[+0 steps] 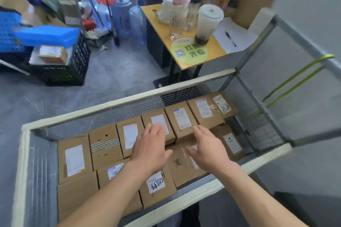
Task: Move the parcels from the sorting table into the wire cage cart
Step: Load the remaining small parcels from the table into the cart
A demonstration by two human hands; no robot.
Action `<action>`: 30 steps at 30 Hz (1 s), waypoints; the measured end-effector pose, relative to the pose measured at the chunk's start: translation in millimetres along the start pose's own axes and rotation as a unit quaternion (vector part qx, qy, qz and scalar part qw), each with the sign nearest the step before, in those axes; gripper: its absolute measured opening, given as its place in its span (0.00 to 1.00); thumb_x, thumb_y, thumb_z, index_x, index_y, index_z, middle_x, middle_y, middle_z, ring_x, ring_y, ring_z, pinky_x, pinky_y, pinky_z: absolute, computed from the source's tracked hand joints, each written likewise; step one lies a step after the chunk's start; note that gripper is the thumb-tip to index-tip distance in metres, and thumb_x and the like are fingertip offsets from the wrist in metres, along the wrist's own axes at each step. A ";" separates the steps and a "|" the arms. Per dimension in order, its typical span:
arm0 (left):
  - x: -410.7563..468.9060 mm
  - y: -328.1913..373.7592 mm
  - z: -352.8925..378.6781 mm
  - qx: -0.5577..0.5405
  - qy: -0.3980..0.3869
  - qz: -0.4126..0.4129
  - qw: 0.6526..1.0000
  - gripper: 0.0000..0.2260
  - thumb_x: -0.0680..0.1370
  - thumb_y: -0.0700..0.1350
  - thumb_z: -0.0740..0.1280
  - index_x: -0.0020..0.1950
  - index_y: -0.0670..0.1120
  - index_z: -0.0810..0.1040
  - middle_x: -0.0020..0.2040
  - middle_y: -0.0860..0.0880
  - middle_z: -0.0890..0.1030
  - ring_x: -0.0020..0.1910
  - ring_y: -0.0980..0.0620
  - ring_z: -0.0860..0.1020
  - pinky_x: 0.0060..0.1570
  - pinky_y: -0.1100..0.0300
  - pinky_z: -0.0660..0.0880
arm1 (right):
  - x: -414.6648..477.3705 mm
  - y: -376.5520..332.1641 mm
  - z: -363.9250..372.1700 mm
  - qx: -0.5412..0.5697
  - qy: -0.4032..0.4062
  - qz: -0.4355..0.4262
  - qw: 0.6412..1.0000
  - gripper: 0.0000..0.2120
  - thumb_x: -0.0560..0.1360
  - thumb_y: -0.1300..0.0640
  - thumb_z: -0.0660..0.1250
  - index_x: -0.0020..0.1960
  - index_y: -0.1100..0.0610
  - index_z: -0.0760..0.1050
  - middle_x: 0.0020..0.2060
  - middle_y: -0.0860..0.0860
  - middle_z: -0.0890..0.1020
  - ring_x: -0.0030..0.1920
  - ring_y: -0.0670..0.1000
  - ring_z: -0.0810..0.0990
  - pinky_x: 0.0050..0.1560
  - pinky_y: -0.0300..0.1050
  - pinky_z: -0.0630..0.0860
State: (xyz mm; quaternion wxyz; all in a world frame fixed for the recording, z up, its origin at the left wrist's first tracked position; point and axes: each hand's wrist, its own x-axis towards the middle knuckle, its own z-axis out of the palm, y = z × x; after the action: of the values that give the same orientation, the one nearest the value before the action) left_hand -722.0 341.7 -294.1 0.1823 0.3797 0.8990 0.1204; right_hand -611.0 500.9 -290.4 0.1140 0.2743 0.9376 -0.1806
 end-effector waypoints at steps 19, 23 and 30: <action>-34.5 301.0 -62.8 0.030 0.072 0.363 0.928 0.36 0.77 0.64 0.65 0.78 0.46 0.61 0.75 0.50 0.65 0.75 0.48 0.61 0.71 0.50 0.64 | -240.3 160.9 -170.9 -0.003 0.190 0.234 0.953 0.38 0.78 0.37 0.63 0.80 0.53 0.56 0.77 0.48 0.66 0.77 0.49 0.62 0.72 0.51 0.66; -61.2 371.6 -50.0 0.035 0.072 0.408 0.910 0.38 0.76 0.64 0.66 0.79 0.46 0.59 0.75 0.50 0.65 0.75 0.49 0.61 0.71 0.51 0.66 | -302.8 205.6 -183.6 0.013 0.206 0.276 0.939 0.38 0.78 0.36 0.62 0.81 0.53 0.56 0.77 0.48 0.66 0.77 0.49 0.63 0.72 0.51 0.67; -118.6 492.7 -20.1 0.026 0.057 0.474 0.878 0.40 0.75 0.64 0.67 0.80 0.47 0.56 0.75 0.51 0.65 0.75 0.50 0.61 0.70 0.54 0.66 | -414.1 283.8 -200.3 0.030 0.228 0.355 0.906 0.36 0.77 0.36 0.63 0.78 0.51 0.59 0.72 0.48 0.72 0.72 0.52 0.70 0.69 0.52 0.70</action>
State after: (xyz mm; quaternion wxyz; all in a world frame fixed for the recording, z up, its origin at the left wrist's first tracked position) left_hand -339.2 590.4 -73.0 0.0415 0.7576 0.6231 0.1901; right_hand -135.2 607.9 -57.1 -0.0549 0.6265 0.7724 -0.0889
